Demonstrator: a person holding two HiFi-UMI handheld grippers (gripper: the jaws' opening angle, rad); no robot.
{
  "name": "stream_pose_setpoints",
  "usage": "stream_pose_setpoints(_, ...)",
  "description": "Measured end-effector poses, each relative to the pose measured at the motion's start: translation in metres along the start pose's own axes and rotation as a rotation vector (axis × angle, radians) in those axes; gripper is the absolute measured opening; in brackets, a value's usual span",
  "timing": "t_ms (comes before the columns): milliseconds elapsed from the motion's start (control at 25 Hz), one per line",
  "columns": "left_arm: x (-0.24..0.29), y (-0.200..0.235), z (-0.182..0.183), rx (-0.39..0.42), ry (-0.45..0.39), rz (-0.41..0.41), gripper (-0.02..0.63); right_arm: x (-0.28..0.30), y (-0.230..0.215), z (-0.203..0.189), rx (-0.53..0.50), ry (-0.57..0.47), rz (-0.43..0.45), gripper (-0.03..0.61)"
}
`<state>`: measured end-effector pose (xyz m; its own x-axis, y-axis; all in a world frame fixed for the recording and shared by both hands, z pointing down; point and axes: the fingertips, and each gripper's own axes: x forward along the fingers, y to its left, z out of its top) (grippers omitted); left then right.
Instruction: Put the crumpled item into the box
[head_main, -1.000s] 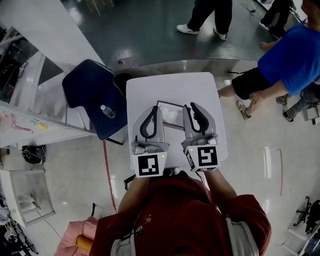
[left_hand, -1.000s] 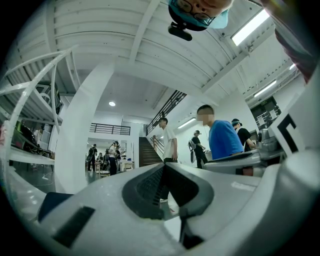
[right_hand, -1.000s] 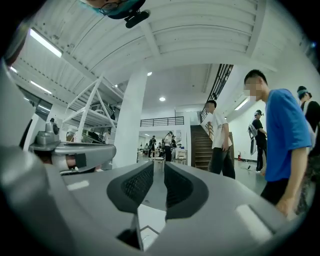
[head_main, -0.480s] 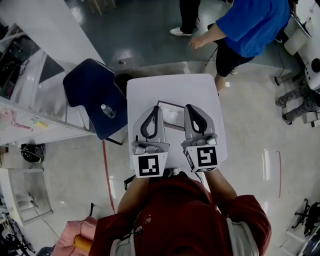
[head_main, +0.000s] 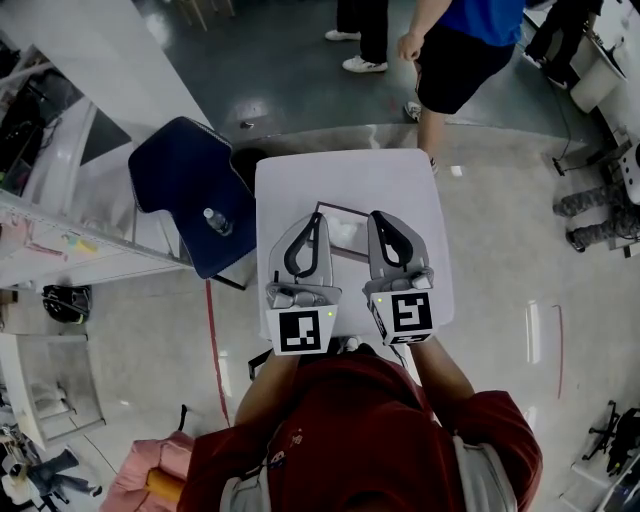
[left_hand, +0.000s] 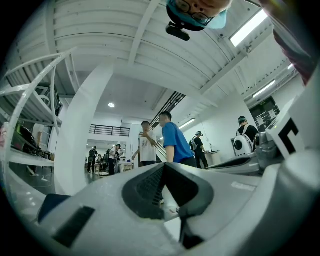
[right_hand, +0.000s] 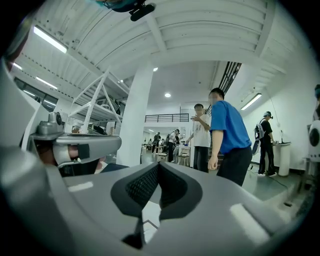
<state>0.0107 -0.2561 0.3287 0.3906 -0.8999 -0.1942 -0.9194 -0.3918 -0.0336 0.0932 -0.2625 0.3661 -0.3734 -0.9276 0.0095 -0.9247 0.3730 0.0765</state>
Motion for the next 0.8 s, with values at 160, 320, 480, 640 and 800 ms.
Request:
stream_pose_setpoints(160,0.0015,0.0001,-0.0011,-0.001,0.003,0.003,0.003,0.0010,-0.0011,-0.0036,-0.006,0.011,0.002,0.002)
stream_pose_setpoints(320,0.0030,0.0015,-0.0021,-0.001,0.003,0.005,0.003,0.0023,-0.0035,-0.0031,-0.001,0.009,-0.003,0.002)
stream_pose_setpoints(480,0.0041,-0.0005,-0.0024,-0.002,0.006,0.003,0.003,0.0005,-0.0045,-0.0035,0.003,0.004,0.001,0.002)
stream_pose_setpoints(640,0.0059,-0.0008,-0.0029,-0.006,0.004,0.001,0.003,0.0018,-0.0057,-0.0058,0.006,0.010,-0.001,0.002)
stream_pose_setpoints(800,0.0063,0.0005,-0.0032,-0.004,0.001,0.000,0.003,0.0027,-0.0066,-0.0064,0.003,0.010,-0.009,0.000)
